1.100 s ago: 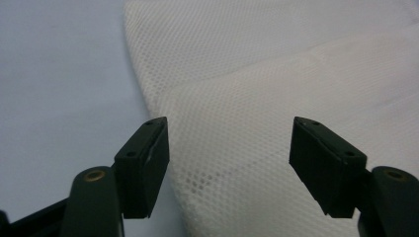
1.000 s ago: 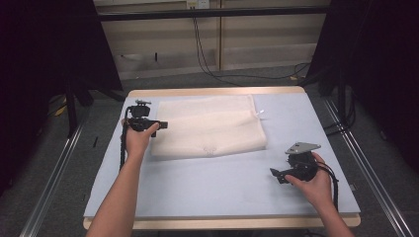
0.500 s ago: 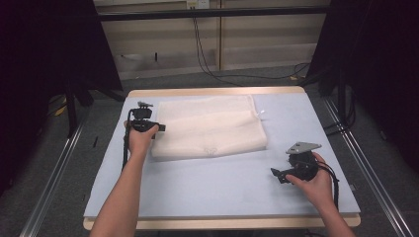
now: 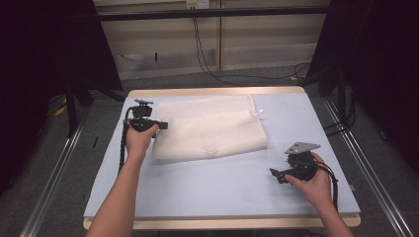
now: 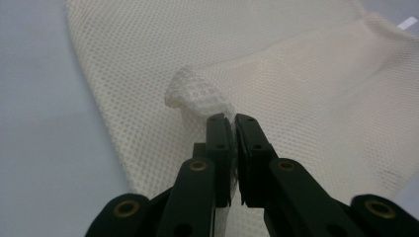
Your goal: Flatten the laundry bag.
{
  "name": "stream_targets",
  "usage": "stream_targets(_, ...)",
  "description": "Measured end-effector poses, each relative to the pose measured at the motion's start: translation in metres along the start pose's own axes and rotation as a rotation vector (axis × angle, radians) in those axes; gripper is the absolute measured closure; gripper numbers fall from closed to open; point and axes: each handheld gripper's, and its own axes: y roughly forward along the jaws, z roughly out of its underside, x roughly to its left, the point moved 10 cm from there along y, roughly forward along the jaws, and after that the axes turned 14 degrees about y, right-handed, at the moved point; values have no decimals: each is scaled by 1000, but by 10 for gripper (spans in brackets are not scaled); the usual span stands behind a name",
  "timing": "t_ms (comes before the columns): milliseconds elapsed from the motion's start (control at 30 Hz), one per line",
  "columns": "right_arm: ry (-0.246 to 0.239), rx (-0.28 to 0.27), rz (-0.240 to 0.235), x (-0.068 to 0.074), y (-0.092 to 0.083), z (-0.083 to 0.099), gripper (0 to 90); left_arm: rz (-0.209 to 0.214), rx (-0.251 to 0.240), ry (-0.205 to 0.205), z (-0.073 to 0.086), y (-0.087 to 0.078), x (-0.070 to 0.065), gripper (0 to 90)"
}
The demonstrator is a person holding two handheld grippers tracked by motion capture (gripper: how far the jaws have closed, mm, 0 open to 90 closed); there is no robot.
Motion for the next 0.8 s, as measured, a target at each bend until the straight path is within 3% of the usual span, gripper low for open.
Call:
stream_targets(200, -3, -2, 2, 2, 1, -1, 67, 36, -48, 72, -7, -16, -25, 855)
stream_targets(300, -7, -1, -3, 4, 1, -1, 66, 63, -85, 62, -7, -19, -35, 856)
stream_targets(400, -9, 0, -1, 6, 2, -2, 66, 74, -72, 68, 1, -18, -41, 856)
stream_targets(567, -10, 2, -3, 7, 3, -1, 66, 124, -115, 46, 14, -22, -54, 854)
stream_targets(800, 2, 4, -4, 7, 4, -1, 66, 157, -127, 69, 35, -28, -67, 855)
